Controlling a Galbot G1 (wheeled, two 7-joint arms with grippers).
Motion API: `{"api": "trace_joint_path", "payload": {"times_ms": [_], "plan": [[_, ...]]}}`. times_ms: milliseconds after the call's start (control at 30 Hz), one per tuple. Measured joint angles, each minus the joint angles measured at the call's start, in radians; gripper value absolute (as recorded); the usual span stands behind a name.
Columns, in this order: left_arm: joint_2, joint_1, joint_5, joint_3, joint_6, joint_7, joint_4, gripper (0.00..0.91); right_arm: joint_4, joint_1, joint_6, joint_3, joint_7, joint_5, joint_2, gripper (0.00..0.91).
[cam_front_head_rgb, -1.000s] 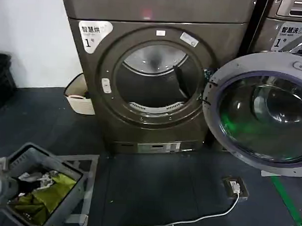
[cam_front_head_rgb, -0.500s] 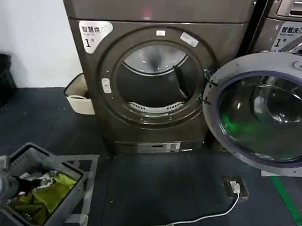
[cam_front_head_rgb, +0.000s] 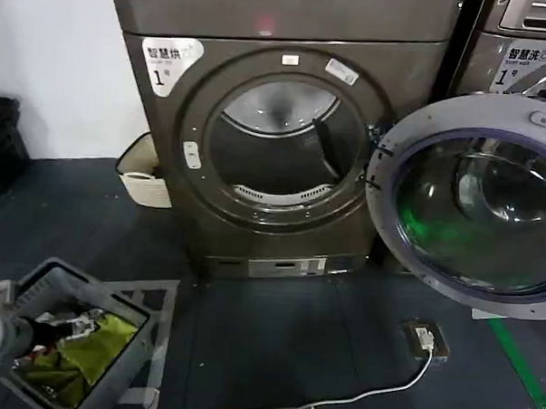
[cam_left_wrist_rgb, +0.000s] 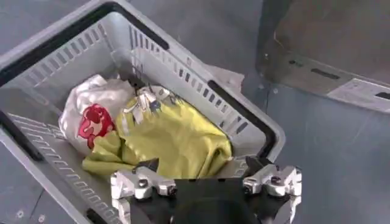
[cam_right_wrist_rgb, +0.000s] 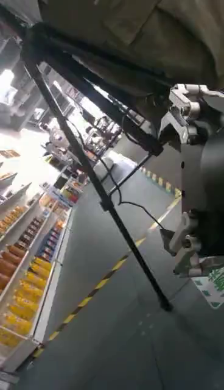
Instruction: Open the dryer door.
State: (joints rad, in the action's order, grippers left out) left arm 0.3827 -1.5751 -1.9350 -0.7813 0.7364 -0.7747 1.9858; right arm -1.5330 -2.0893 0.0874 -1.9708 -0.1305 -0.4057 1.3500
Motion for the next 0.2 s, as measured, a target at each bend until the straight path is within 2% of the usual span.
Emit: {"api": "trace_joint_path", "payload": {"times_ms": [200], "plan": [[-0.002,0.0,-0.001,0.0,0.0,0.001,-0.002,0.907,0.001,0.001,0.0,0.0,-0.002,0.0,0.0,0.907]]}}
